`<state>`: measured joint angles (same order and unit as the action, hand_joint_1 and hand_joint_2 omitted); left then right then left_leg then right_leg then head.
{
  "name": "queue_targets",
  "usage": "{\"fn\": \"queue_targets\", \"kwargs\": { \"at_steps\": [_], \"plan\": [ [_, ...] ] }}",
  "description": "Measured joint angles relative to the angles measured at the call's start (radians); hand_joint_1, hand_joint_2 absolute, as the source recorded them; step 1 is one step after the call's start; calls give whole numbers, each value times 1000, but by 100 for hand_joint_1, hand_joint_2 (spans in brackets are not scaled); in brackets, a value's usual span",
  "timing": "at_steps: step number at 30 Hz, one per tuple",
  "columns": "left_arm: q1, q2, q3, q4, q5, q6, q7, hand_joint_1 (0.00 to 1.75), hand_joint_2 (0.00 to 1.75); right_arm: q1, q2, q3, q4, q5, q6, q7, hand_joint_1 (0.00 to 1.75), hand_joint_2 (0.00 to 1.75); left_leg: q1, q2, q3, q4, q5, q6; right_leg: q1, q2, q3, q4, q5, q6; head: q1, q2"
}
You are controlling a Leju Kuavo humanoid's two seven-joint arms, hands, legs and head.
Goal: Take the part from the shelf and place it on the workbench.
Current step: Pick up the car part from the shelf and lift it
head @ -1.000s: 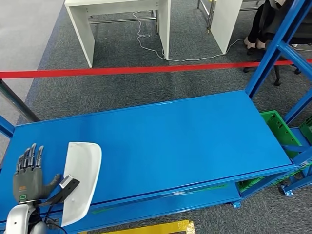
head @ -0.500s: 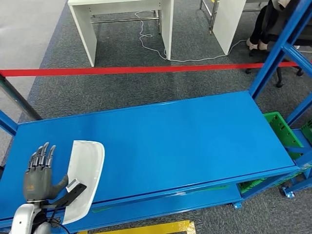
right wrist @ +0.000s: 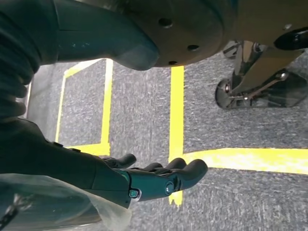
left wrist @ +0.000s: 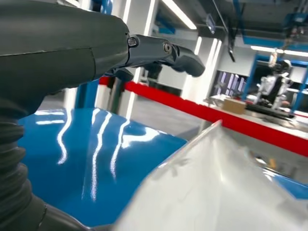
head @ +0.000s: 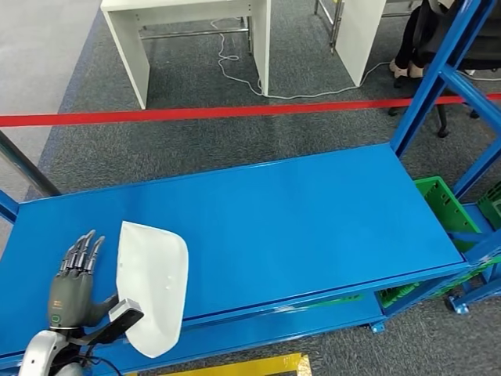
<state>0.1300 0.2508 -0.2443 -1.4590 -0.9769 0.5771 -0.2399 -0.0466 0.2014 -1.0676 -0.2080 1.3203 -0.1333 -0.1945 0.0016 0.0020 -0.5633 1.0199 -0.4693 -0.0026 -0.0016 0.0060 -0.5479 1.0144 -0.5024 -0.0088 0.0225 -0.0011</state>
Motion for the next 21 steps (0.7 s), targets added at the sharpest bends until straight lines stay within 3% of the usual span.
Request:
{"fn": "queue_targets", "kwargs": {
  "at_steps": [2, 4, 5, 7, 8, 9, 10, 11, 12, 14, 15, 18, 19, 21],
  "plan": [
    [3, 4, -11, -14, 14, -4, -10, 0, 175, 0, 0, 0, 0, 0, 1, 0, 0, 175, -1, -1, 0, -9, -2, 5, 1, -1, -3, -1, 1, 11, 1, 0],
    [5, 8, -22, -27, 30, -15, -19, 0, 175, -1, 0, -1, 0, 1, 0, -1, 0, 175, 3, 0, 2, -16, 2, 15, 0, -2, -15, 18, -17, 22, 3, 0],
    [5, 10, -28, -33, 41, -26, -24, 0, 175, -1, 0, -1, 0, 1, 0, -1, 0, 175, 5, 1, 3, -20, 4, 20, -1, -1, -32, 55, -40, 27, 5, 0],
    [7, 14, -40, -45, 62, -48, -33, 0, 175, -1, -1, -2, 0, 2, 1, -1, 0, 175, 6, 3, 2, -21, 4, 26, -3, -2, -91, 178, -102, 33, 8, 0],
    [9, 17, -46, -48, 70, -55, -35, 0, 175, 0, -1, -2, 0, 2, 1, -1, 0, 175, 5, 3, 2, -20, 4, 26, -3, -2, -121, 239, -123, 35, 9, 0],
    [11, 19, -51, -51, 74, -58, -36, 0, 175, 1, -1, -2, 0, 2, 1, -1, 0, 175, 5, 4, 2, -20, 4, 26, -3, -2, -137, 271, -126, 36, 9, 0],
    [12, 21, -55, -54, 77, -60, -36, 0, 175, 2, -1, -3, 0, 2, 1, -1, 0, 175, 5, 3, 3, -20, 4, 26, -3, -2, -137, 266, -110, 37, 9, 0],
    [12, 22, -58, -57, 79, -60, -37, 0, 175, 2, -1, -4, 0, 2, 1, -1, 0, 175, 5, 3, 3, -19, 4, 25, -4, -2, -117, 222, -78, 36, 9, 0],
    [13, 23, -60, -60, 80, -60, -37, 0, 175, 2, -2, -5, 0, 2, 1, -1, 0, 175, 5, 2, 4, -18, 3, 24, -4, -3, -84, 153, -41, 35, 9, 0],
    [13, 26, -62, -65, 82, -60, -38, 0, 175, -1, -2, -8, 0, 2, 1, -1, 0, 175, 1, 2, 2, -12, -1, 16, -4, -4, -27, 36, -2, 29, 8, 0],
    [13, 28, -63, -68, 83, -62, -39, 0, 175, -2, -2, -9, 0, 2, 1, -2, 0, 175, -1, 1, 0, -10, -1, 11, -4, -3, -14, 11, 1, 26, 8, 0],
    [15, 34, -69, -75, 85, -72, -41, 0, 175, -1, -2, -10, 0, 3, 2, -3, 0, 175, 0, 1, -2, -7, -1, -2, -4, -2, -8, 3, 2, 10, 8, 0],
    [16, 37, -72, -78, 86, -74, -42, 0, 175, 0, -2, -11, 0, 3, 3, -3, 0, 175, 1, 1, -6, 4, -11, -7, -5, -2, -8, 2, 4, 4, 6, 0],
    [18, 43, -77, -83, 92, -83, -43, 0, 175, -1, -2, -11, 0, 4, 4, -3, 0, 175, 3, 1, -37, 81, -61, -17, -8, -3, -6, 0, 6, -5, 2, 0]
  ]
}}
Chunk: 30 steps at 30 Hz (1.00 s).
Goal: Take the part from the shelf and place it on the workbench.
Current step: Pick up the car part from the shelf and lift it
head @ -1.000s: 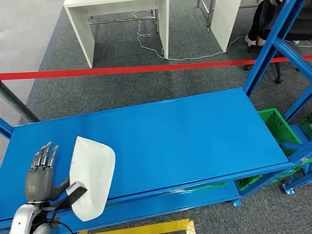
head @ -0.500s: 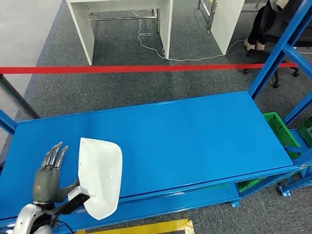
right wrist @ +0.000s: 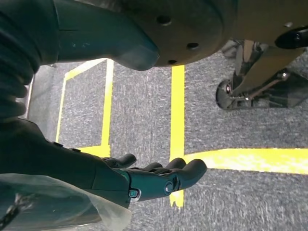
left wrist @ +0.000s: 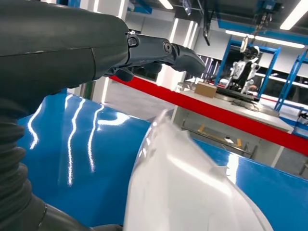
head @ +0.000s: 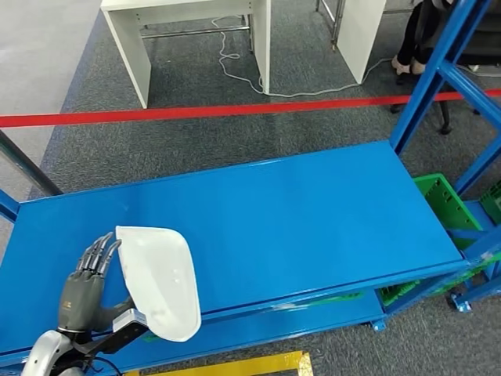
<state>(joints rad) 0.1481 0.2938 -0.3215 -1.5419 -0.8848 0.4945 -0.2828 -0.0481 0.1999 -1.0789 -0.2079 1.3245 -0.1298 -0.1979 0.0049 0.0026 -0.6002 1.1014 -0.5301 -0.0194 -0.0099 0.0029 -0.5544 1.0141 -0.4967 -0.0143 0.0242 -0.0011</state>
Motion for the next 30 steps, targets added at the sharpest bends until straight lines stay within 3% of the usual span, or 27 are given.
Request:
{"fn": "queue_targets", "kwargs": {
  "at_steps": [2, 3, 4, 5, 8, 10, 13, 15, 17, 18, 19, 20, 22, 24, 26, 30],
  "plan": [
    [4, 5, -7, -2, 11, -10, -6, 0, 175, 0, 0, -1, 0, 1, 1, 0, 0, 175, 2, 0, -58, 136, -63, -7, 1, 0, 0, 0, -1, -4, -2, 0],
    [7, 7, -11, -3, 17, -13, -11, 0, 175, 1, 0, -1, 0, 1, 1, 0, 0, 175, 3, 0, -78, 181, -76, -8, 1, 0, 0, 0, -1, -5, -2, 0],
    [9, 8, -17, -5, 22, -16, -18, 0, 175, 1, 0, -1, 0, 2, 1, 0, 0, 175, 3, 0, -84, 194, -70, -8, 2, 0, 1, 0, -1, -5, -2, 0],
    [10, 10, -23, -9, 26, -18, -24, 0, 175, 1, 0, -1, 0, 2, 2, 0, 0, 175, 3, 0, -69, 162, -42, -6, 2, 0, 2, 0, -2, -5, -2, 0],
    [8, 16, -37, -23, 29, -23, -39, 0, 175, -1, 0, -1, 0, 7, 4, 0, 0, 175, 0, -1, 20, -27, 44, 4, 4, 3, 6, 1, -4, 1, -2, 0],
    [6, 21, -48, -30, 18, -24, -44, 0, 175, -2, 0, -1, 0, 10, 6, 0, 0, 175, -4, -1, 45, -86, 51, 11, 7, 3, 4, 1, -4, 9, -2, 0],
    [1, 24, -67, -38, -20, -12, -48, 0, 175, -2, 0, -1, 0, 14, 7, 0, 0, 175, -1, -1, 45, -97, 57, 28, 6, 1, -4, 7, -12, 25, -1, 0],
    [-6, 23, -81, -42, -52, 4, -49, 0, 175, -3, 0, -1, 0, 16, 8, 0, 0, 175, 5, 1, 46, -104, 62, 40, 5, 1, -38, 77, -56, 34, 3, 0],
    [-10, 23, -94, -43, -78, 17, -49, 0, 175, -3, -1, -1, 0, 18, 8, 1, 0, 175, 4, 2, 45, -104, 62, 43, 5, 1, -102, 214, -119, 40, 6, 0],
    [-11, 23, -99, -43, -85, 20, -49, 0, 175, -2, -1, -1, 0, 18, 8, 1, 0, 175, 4, 3, 45, -104, 62, 44, 4, 1, -129, 269, -136, 42, 6, 0],
    [-11, 23, -103, -43, -90, 23, -49, 0, 175, -1, -1, -1, 0, 18, 8, 2, 0, 175, 3, 3, 45, -103, 61, 44, 4, 1, -142, 292, -135, 43, 7, 0],
    [-12, 23, -106, -43, -94, 24, -48, 0, 175, 0, -1, -1, 0, 18, 9, 2, 0, 175, 3, 3, 45, -103, 61, 44, 4, 1, -133, 271, -112, 43, 7, 0],
    [-15, 23, -111, -43, -107, 27, -43, 0, 175, -1, -2, -1, 0, 19, 9, 3, 0, 175, 3, 2, 48, -101, 59, 40, 3, 0, -71, 137, -40, 40, 7, 0],
    [-19, 29, -121, -43, -130, 29, -32, 0, 175, -4, -2, -1, 0, 19, 8, 3, 0, 175, -1, 1, 46, -95, 55, 33, 3, 0, -13, 23, -4, 34, 6, 0],
    [-22, 33, -128, -43, -146, 29, -24, 0, 175, -5, -3, -1, 0, 19, 8, 3, 0, 175, -5, 0, 43, -91, 54, 27, 3, 1, 2, 0, -6, 29, 5, 0],
    [-23, 35, -131, -43, -153, 29, -22, 0, 175, -5, -3, -1, 0, 20, 9, 3, 0, 175, -4, 0, 42, -92, 55, 25, 4, 2, 2, 1, -6, 28, 4, 0]
  ]
}}
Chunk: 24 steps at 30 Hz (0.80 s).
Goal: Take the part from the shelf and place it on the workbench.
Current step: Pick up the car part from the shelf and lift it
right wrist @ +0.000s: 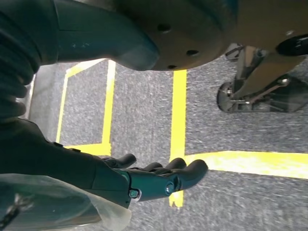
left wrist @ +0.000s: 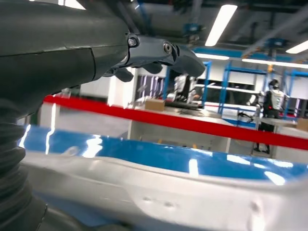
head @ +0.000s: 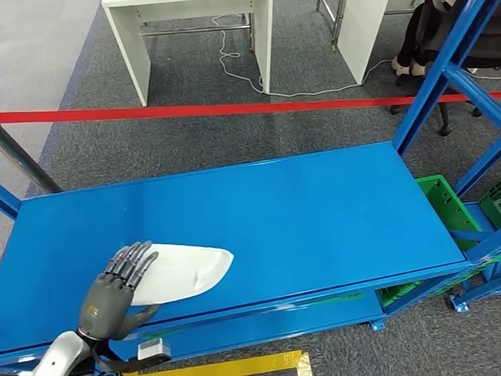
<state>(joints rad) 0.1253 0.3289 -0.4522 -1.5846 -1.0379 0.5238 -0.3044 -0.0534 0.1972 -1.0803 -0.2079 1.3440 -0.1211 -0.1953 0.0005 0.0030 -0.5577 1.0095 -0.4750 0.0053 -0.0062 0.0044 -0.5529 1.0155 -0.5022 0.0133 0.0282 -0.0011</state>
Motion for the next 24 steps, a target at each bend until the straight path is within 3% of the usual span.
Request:
{"fn": "queue_targets", "kwargs": {
  "at_steps": [2, 4, 5, 6, 7, 8, 10, 11, 12, 16, 18, 20, 21, 22, 23, 24],
  "plan": [
    [-17, 14, -22, 9, -64, -15, 16, 87, 175, 1, 0, 0, 0, 5, 2, 1, 0, 175, 3, 0, -19, 47, -31, -13, -2, -1, 0, -3, 4, -14, -4, 0],
    [-46, 30, -57, 33, -131, -45, 31, 175, 175, 1, 0, 0, 0, 12, 3, 3, 0, 175, 7, 0, -77, 183, -101, -29, -3, -3, 0, -5, 7, -29, -9, 0],
    [-60, 33, -72, 47, -138, -58, 32, 175, 175, 1, 0, 0, 0, 14, 4, 3, 0, 175, 8, 0, -109, 255, -130, -32, -3, -4, -1, -5, 7, -31, -11, 0],
    [-69, 34, -85, 62, -139, -63, 32, 175, 175, 1, 0, 0, 0, 15, 4, 4, 0, 175, 8, -1, -124, 287, -134, -33, -2, -4, 0, -5, 6, -31, -11, 0],
    [-78, 34, -97, 75, -140, -66, 32, 175, 175, 1, 0, 0, 0, 16, 4, 5, 0, 175, 9, -1, -122, 281, -119, -31, -2, -3, 0, -4, 6, -31, -11, 0],
    [-87, 34, -107, 85, -141, -69, 31, 175, 175, 1, 0, 0, 0, 16, 4, 5, 0, 175, 9, -1, -104, 242, -89, -29, -2, -2, 2, -4, 6, -31, -11, 0],
    [-106, 35, -126, 105, -141, -74, 31, 175, 175, 0, 0, 0, 0, 17, 4, 6, 0, 175, 7, -1, -40, 105, -21, -21, -1, 0, 5, -4, 5, -28, -11, 0],
    [-116, 35, -135, 113, -140, -77, 31, 175, 175, -1, 0, 0, 0, 17, 4, 6, 0, 175, 5, -1, -16, 50, -4, -17, 1, 1, 4, -3, 4, -25, -11, 0],
    [-126, 36, -144, 123, -139, -83, 32, 175, 175, -1, 0, 0, 0, 17, 4, 6, 0, 175, 3, -2, -2, 14, 4, -14, 2, 1, 2, -2, 4, -21, -10, 0],
    [-151, 37, -173, 152, -138, -113, 50, 175, 175, -1, -1, 0, 0, 17, 4, 6, 0, 175, 5, -1, 1, -6, 5, 4, 2, 0, -9, 7, -4, 0, -9, 0],
    [-166, 37, -184, 164, -138, -126, 60, 175, 175, -2, -2, 0, 0, 17, 4, 6, 0, 175, 9, 0, 3, -13, 10, 15, 2, 0, -45, 82, -49, 8, -4, 0],
    [-179, 36, -193, 178, -140, -139, 77, 175, 175, -1, -2, 0, 0, 16, 4, 6, 0, 175, 8, 1, 2, -13, 10, 19, 1, 0, -109, 216, -108, 14, 0, 0],
    [-184, 36, -196, 184, -142, -143, 89, 175, 175, 0, -3, 0, 0, 15, 4, 6, 0, 175, 7, 2, 3, -13, 10, 19, 0, 0, -132, 265, -121, 16, 0, 0],
    [-187, 35, -198, 190, -144, -146, 101, 175, 175, 2, -3, 0, 0, 15, 5, 6, 0, 175, 7, 2, 4, -13, 10, 19, 0, 0, -139, 279, -115, 17, 0, 0],
    [-190, 34, -199, 196, -145, -146, 111, 175, 175, 2, -4, 0, 0, 15, 5, 6, 0, 175, 7, 1, 5, -13, 9, 19, -1, -1, -126, 251, -90, 18, 0, 0],
    [-194, 32, -199, 200, -145, -145, 121, 175, 175, 3, -4, 0, 0, 15, 5, 6, 0, 175, 8, 1, 7, -12, 9, 18, -3, -2, -94, 188, -54, 18, 0, 0]
  ]
}}
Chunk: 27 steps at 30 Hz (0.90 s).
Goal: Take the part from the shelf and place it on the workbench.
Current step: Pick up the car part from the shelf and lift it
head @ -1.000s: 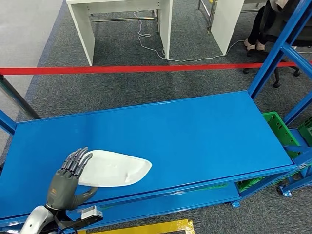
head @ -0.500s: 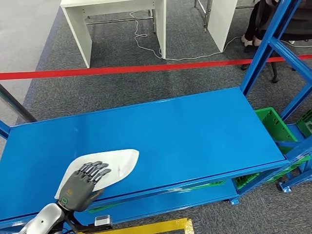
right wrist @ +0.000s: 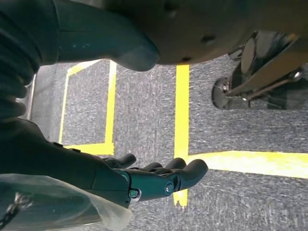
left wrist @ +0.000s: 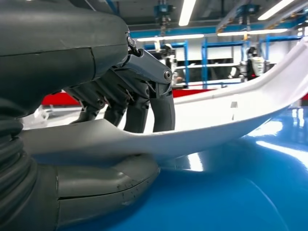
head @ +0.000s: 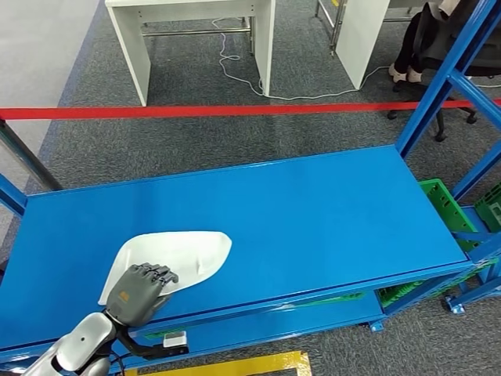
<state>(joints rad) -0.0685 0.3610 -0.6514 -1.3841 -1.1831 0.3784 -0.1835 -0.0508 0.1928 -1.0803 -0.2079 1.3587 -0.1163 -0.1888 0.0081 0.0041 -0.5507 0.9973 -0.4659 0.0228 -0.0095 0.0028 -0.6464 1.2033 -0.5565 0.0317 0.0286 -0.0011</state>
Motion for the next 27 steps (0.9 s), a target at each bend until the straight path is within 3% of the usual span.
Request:
{"fn": "queue_targets", "kwargs": {
  "at_steps": [2, 3, 7, 9, 11, 12, 13, 15, 17, 19, 22, 24, 27],
  "plan": [
    [-6, -6, 4, 9, 0, 2, 22, 175, 175, -2, -1, 0, 0, -1, 0, 0, 0, 175, -3, -2, 1, 4, -3, -7, -3, -1, 70, -135, 46, -2, 1, 0],
    [-8, -9, 7, 14, 1, 2, 33, 175, 175, -3, -1, 0, 0, -1, 0, 0, 0, 175, -6, -3, 1, 6, -4, -12, -4, 0, 92, -175, 54, -6, 0, 0],
    [-13, -17, 27, 30, 22, -20, 47, 175, 175, -1, -1, 0, 0, -2, 1, 0, 0, 175, -6, -6, 0, 11, -7, -34, -3, -2, 104, -193, 59, -31, -1, 0],
    [-17, -18, 36, 34, 33, -34, 47, 175, 175, -1, -1, 0, 0, -2, 1, 0, 0, 175, -3, -7, -28, 80, -53, -44, -6, -6, 102, -196, 64, -43, -5, 0],
    [-20, -20, 39, 41, 37, -39, 47, 175, 175, -1, -1, 0, 0, -2, 1, 0, 0, 175, -2, -6, -86, 216, -123, -51, -4, -8, 98, -195, 66, -48, -8, 0],
    [-20, -21, 40, 44, 37, -39, 46, 175, 175, 0, -1, 0, 0, -2, 1, 0, 0, 175, -2, -6, -110, 272, -144, -52, -4, -8, 96, -195, 67, -49, -8, 0],
    [-20, -22, 41, 46, 38, -39, 46, 175, 175, 1, -1, 0, 0, -2, 1, 0, 0, 175, -2, -6, -119, 296, -145, -51, -3, -8, 95, -195, 67, -50, -8, 0],
    [-21, -23, 44, 48, 43, -42, 44, 175, 175, 1, -1, 0, 0, -2, 1, 0, 0, 175, -3, -6, -85, 233, -94, -44, -1, -7, 97, -195, 68, -50, -9, 0],
    [-24, -25, 49, 49, 61, -57, 35, 175, 175, 0, -1, 0, 0, -2, 1, 0, 0, 175, -7, -6, -19, 97, -30, -30, 2, -7, 100, -194, 68, -48, -9, 0],
    [-31, -27, 53, 48, 96, -80, 10, 175, 175, -2, -1, 0, 0, -1, 2, -1, 0, 175, -12, -6, 17, 14, -11, -20, 4, -8, 98, -193, 68, -40, -8, 0],
    [-26, -36, 68, 37, 170, -68, -44, 175, 175, -2, -1, 0, 0, 0, 4, -2, 0, 175, -11, -3, 24, -10, -9, -11, 4, -7, 94, -194, 69, -22, -7, 0],
    [-8, -55, 88, 22, 243, -29, -87, 175, 175, -1, -1, 0, 0, 0, 2, -4, 0, 175, -6, 3, 28, -23, 1, -1, 2, -5, 69, -145, 33, -12, -4, 0],
    [27, -97, 122, -6, 364, 25, -159, 175, 175, 2, -1, -2, 0, -2, -2, -5, 0, 175, -5, 6, 21, -24, 5, 6, -3, -4, -17, 38, -55, -1, 1, 0]
  ]
}}
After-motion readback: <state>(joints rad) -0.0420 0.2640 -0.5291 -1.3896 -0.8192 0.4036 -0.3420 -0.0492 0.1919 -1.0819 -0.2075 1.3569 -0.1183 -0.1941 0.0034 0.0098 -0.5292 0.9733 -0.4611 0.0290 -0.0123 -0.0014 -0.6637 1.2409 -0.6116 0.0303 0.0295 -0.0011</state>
